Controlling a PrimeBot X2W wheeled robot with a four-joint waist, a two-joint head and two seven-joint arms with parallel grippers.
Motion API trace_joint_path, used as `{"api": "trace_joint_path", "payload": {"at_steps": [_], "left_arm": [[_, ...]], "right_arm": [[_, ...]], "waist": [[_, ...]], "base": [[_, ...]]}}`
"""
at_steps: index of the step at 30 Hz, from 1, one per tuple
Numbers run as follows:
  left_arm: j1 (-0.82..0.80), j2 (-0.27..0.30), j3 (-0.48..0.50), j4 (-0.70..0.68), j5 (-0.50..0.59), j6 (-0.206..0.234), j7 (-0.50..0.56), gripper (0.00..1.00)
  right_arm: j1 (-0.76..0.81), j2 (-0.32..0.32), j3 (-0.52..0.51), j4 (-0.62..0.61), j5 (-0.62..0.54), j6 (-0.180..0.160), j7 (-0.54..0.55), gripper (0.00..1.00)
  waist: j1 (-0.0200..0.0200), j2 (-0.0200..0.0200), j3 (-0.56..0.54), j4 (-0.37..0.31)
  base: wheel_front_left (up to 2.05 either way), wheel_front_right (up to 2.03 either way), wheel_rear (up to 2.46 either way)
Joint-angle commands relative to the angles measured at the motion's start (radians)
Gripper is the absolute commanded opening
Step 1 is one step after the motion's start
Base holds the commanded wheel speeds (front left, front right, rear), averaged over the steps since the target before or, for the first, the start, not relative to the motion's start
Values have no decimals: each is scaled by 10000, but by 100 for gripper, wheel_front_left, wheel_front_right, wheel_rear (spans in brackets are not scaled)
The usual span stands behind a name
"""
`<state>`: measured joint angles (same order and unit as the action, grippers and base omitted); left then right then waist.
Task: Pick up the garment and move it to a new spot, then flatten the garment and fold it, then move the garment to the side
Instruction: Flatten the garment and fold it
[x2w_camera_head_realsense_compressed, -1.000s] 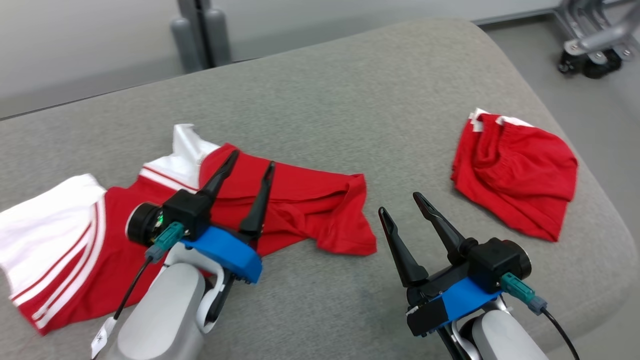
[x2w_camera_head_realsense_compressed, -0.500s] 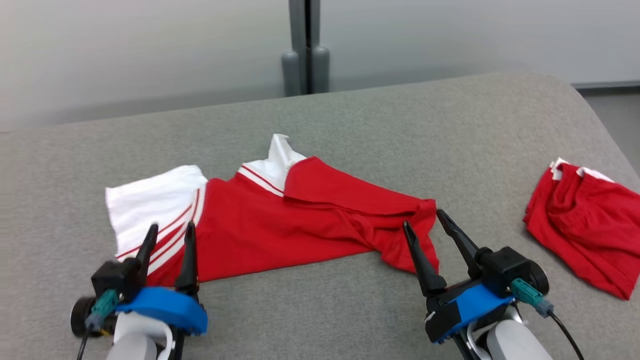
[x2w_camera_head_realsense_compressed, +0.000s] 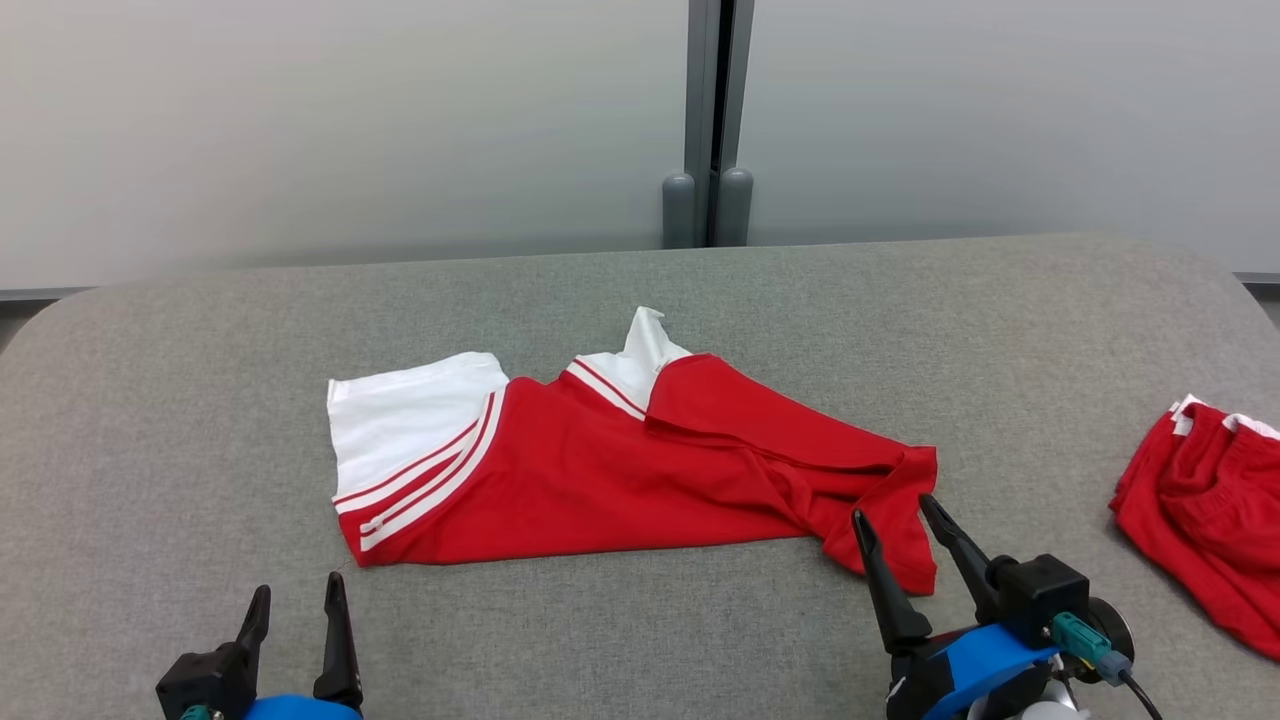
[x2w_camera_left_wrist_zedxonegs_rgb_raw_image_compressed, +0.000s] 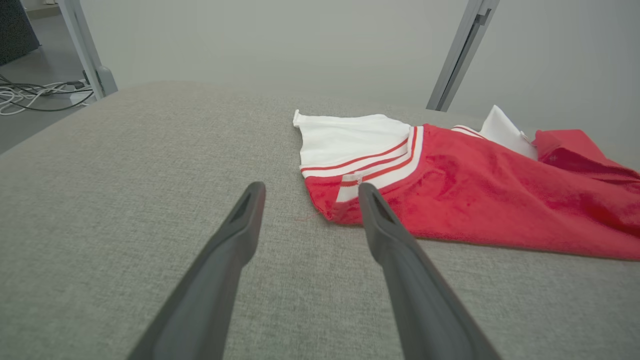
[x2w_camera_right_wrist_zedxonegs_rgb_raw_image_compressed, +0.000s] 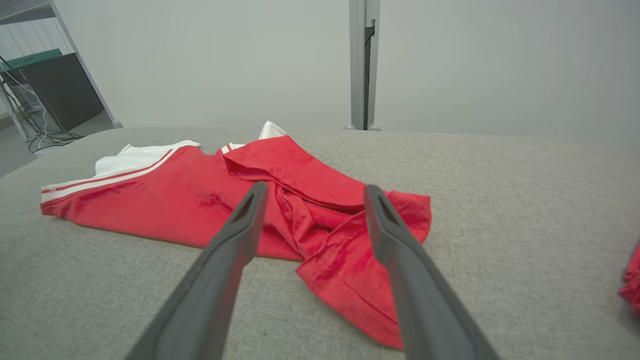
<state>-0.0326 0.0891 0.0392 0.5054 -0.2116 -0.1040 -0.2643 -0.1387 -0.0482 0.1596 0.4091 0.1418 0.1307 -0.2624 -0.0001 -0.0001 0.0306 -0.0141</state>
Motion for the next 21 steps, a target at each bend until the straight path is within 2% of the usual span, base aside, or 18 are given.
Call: {"api": "trace_joint_path", "payload": {"at_steps": [1, 7, 12, 16, 21], "left_arm": [[25, -82, 88, -16, 95, -55, 2, 100], [-358, -161, 8, 189, 148, -204, 2, 100], [-940, 60, -354, 585, -30, -272, 2, 100], [-1499, 588, -1025, 871, -517, -268, 2, 100], [-1978, 1141, -1386, 1006, -1082, -271, 2, 100]], "right_arm": [[91, -42, -3, 20, 13, 1, -37, 100], [-114, -42, 165, -55, 62, 3, -37, 100], [-266, -42, 319, -119, -26, 1, -37, 100], [-447, -44, 393, -214, -94, 1, -37, 100], [-574, -42, 461, -346, -117, 1, -37, 100]], "waist": [[1, 1, 38, 49], [1, 1, 346, -8], [1, 1, 813, -215], [1, 1, 1217, -378], [1, 1, 1641, -511]], "base": [[0, 0, 0], [0, 0, 0], [0, 0, 0], [0, 0, 0], [0, 0, 0]]}}
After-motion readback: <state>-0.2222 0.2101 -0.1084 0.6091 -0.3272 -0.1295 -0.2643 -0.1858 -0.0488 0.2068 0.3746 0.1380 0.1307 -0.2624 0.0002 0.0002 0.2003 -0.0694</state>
